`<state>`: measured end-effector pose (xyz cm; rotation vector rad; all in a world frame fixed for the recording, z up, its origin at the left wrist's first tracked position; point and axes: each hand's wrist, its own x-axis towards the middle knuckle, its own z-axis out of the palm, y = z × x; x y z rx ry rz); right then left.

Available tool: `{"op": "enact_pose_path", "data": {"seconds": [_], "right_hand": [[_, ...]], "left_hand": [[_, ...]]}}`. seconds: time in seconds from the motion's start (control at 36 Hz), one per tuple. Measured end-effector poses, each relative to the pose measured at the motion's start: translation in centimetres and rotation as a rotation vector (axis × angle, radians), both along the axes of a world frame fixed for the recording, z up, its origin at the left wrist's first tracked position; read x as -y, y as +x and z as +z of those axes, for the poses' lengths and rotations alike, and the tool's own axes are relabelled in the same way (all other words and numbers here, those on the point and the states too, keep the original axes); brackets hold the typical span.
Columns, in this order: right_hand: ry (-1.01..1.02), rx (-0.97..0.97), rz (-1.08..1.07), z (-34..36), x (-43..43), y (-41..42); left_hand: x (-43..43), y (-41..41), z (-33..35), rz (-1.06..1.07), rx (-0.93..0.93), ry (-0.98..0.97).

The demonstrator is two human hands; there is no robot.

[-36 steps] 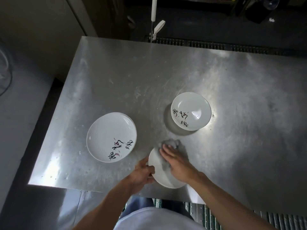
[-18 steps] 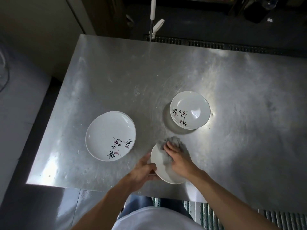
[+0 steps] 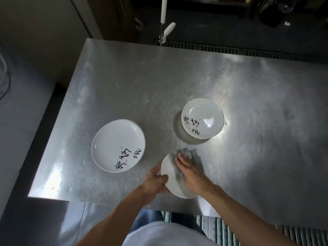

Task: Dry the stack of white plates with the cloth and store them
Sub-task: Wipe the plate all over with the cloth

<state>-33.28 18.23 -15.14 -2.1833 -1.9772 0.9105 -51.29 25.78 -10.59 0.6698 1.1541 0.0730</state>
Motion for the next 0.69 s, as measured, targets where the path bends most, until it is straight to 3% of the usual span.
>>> {"op": "enact_pose_path", "data": {"seconds": [0.06, 0.17, 0.28, 0.33, 0.42, 0.5, 0.56, 0.64, 0.69], "right_hand": [[-0.119, 0.126, -0.101, 0.3, -0.6, -0.1], [-0.170, 0.104, -0.193, 0.6, -0.5, -0.7], [-0.090, -0.483, -0.280, 2.2, 0.8, -1.6], [-0.062, -0.567, -0.144, 2.4, 1.3, -2.4], [0.071, -0.358, -0.020, 1.3, 0.6, -2.1], [0.062, -0.059, -0.116, 0.4, -0.6, 0.2], [0.044, -0.028, -0.117, 0.5, -0.8, 0.2], [0.178, -0.094, 0.135, 0.5, -0.2, -1.7], [0.182, -0.099, 0.167, 0.4, -0.3, -1.0]], "left_hand": [[0.6, 0.8, 0.0, 0.164, -0.029, -0.039], [1.7, 1.7, 0.0, 0.286, -0.027, -0.095], [0.8, 1.1, 0.0, 0.148, -0.085, -0.002], [0.0, 0.8, 0.3, 0.062, -0.046, -0.018], [-0.5, 0.1, 0.3, -0.080, 0.027, -0.029], [-0.7, -0.2, 0.1, -0.090, 0.039, -0.033], [-0.9, -0.1, 0.4, -0.095, 0.037, -0.019], [-1.0, 0.2, 1.2, -0.118, 0.055, 0.008], [-1.0, 0.2, 1.5, -0.118, 0.042, 0.014]]}}
